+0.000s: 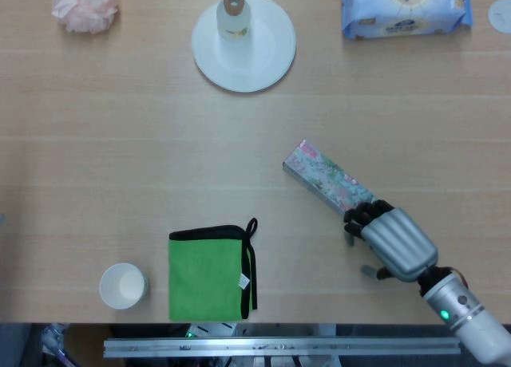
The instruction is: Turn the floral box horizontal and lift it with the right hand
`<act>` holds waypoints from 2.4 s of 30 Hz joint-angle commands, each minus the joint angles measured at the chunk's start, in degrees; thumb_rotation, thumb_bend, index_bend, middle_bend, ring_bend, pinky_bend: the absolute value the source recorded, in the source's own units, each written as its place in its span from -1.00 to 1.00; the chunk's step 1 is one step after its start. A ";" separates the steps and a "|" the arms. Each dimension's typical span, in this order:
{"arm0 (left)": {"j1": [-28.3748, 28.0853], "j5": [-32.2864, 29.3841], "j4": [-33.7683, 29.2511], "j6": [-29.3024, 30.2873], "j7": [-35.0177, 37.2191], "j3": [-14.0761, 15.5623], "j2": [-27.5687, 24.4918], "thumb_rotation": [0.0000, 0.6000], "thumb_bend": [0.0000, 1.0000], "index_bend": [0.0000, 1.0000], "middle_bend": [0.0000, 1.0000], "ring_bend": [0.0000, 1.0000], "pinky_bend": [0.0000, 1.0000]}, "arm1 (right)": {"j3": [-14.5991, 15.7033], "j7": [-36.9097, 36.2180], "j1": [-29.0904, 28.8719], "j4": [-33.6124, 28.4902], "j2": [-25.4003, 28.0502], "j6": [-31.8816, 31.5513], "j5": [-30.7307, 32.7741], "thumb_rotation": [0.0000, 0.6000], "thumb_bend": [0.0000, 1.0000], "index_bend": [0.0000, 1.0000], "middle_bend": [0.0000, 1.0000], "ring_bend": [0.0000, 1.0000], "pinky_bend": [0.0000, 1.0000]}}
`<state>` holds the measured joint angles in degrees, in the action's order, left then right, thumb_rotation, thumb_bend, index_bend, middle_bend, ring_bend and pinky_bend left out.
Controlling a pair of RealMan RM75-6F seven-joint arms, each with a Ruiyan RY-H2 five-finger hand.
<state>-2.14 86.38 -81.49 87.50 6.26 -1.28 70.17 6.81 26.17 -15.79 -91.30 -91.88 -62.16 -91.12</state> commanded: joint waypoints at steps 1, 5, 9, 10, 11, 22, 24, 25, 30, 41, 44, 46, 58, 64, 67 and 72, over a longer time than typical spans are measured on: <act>0.10 0.02 0.05 0.11 0.19 0.02 -0.08 1.00 -0.82 -0.72 -0.70 -0.58 -0.20 | -0.07 0.47 -0.11 0.09 -0.21 0.28 0.54 1.00 -0.98 -0.02 -0.31 -0.47 -0.37; 0.21 0.08 0.07 0.19 0.40 0.05 -0.11 1.00 -0.82 -0.71 -0.70 -0.58 -0.20 | -0.18 1.23 -0.28 0.15 -0.41 0.71 1.39 1.00 -0.98 -0.02 -0.31 -0.47 -0.37; 0.25 0.08 0.20 0.14 0.47 0.08 -0.05 1.00 -0.82 -0.72 -0.70 -0.58 -0.20 | -0.30 1.76 -0.39 0.15 -0.43 0.84 2.07 1.00 -0.98 -0.01 -0.31 -0.47 -0.38; 0.25 0.05 0.25 0.11 0.51 0.06 -0.03 1.00 -0.82 -0.71 -0.70 -0.58 -0.20 | -0.35 1.93 -0.41 0.16 -0.37 0.84 2.31 1.00 -0.98 -0.01 -0.31 -0.47 -0.39; 0.26 0.03 0.26 0.08 0.57 0.06 -0.01 1.00 -0.82 -0.71 -0.70 -0.58 -0.20 | -0.37 2.02 -0.41 0.14 -0.31 0.82 2.47 1.00 -0.98 -0.01 -0.31 -0.47 -0.39; 0.32 0.12 0.68 0.00 0.68 0.10 0.23 1.00 -0.82 -0.72 -0.70 -0.58 -0.20 | -0.45 2.33 -0.24 0.06 0.95 -0.14 3.55 1.00 -0.98 -0.02 -0.31 -0.47 -0.39; 0.29 0.14 0.66 -0.02 0.61 0.09 0.24 1.00 -0.82 -0.72 -0.70 -0.58 -0.20 | -0.47 2.25 -0.17 0.21 1.26 -0.31 3.79 1.00 -0.98 -0.01 -0.31 -0.47 -0.39; 0.29 0.17 0.61 -0.02 0.54 0.09 0.25 1.00 -0.82 -0.71 -0.70 -0.58 -0.20 | -0.52 2.18 -0.13 0.30 1.48 -0.42 3.98 1.00 -0.98 -0.01 -0.31 -0.47 -0.39; 0.28 0.31 0.37 -0.02 0.26 0.14 0.24 1.00 -0.82 -0.71 -0.70 -0.58 -0.20 | -0.72 2.07 0.02 0.75 2.39 -0.79 4.76 1.00 -0.98 -0.01 -0.31 -0.47 -0.39; 0.32 0.31 0.23 -0.11 0.10 0.19 0.31 1.00 -0.82 -0.71 -0.70 -0.58 -0.20 | -2.38 2.19 0.31 2.78 3.60 -1.96 7.29 1.00 -0.98 -0.01 -0.31 -0.47 -0.40; 0.36 0.28 0.26 -0.12 0.15 0.21 0.35 1.00 -0.82 -0.71 -0.70 -0.58 -0.20 | -3.02 2.58 0.37 3.38 3.60 -2.27 8.23 1.00 -0.98 -0.01 -0.31 -0.47 -0.41; 0.39 0.31 0.33 -0.11 0.15 0.25 0.37 1.00 -0.82 -0.71 -0.70 -0.58 -0.20 | -3.59 2.98 0.50 3.93 3.39 -2.82 8.87 1.00 -0.98 -0.01 -0.31 -0.47 -0.42; 0.28 0.37 0.03 -0.11 -0.12 0.11 0.22 1.00 -0.82 -0.71 -0.70 -0.58 -0.20 | -4.42 -0.09 0.18 -0.83 4.79 -5.26 6.78 1.00 -0.98 -0.02 -0.31 -0.47 -0.44; 0.24 0.48 0.01 -0.13 -0.20 0.14 0.30 1.00 -0.82 -0.72 -0.70 -0.58 -0.20 | -6.73 1.08 -1.18 -3.11 3.92 -5.87 6.62 1.00 -0.98 -0.01 -0.31 -0.48 -0.44; 0.32 0.47 0.00 -0.08 -0.07 0.18 0.25 1.00 -0.82 -0.71 -0.70 -0.58 -0.20 | -8.18 3.78 -2.12 -3.55 2.38 -4.83 8.85 1.00 -0.98 -0.07 -0.34 -0.53 -0.44; 0.39 0.42 0.11 -0.12 0.39 0.23 0.06 1.00 -0.82 -0.71 -0.70 -0.58 -0.20 | -10.12 9.80 -3.71 -4.02 -0.71 -2.91 14.01 1.00 -0.98 -0.29 -0.44 -0.63 -0.44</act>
<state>-1.76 86.80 -81.39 87.38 6.62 -1.06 70.26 -2.30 33.87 -18.67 -95.04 -91.12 -65.94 -79.09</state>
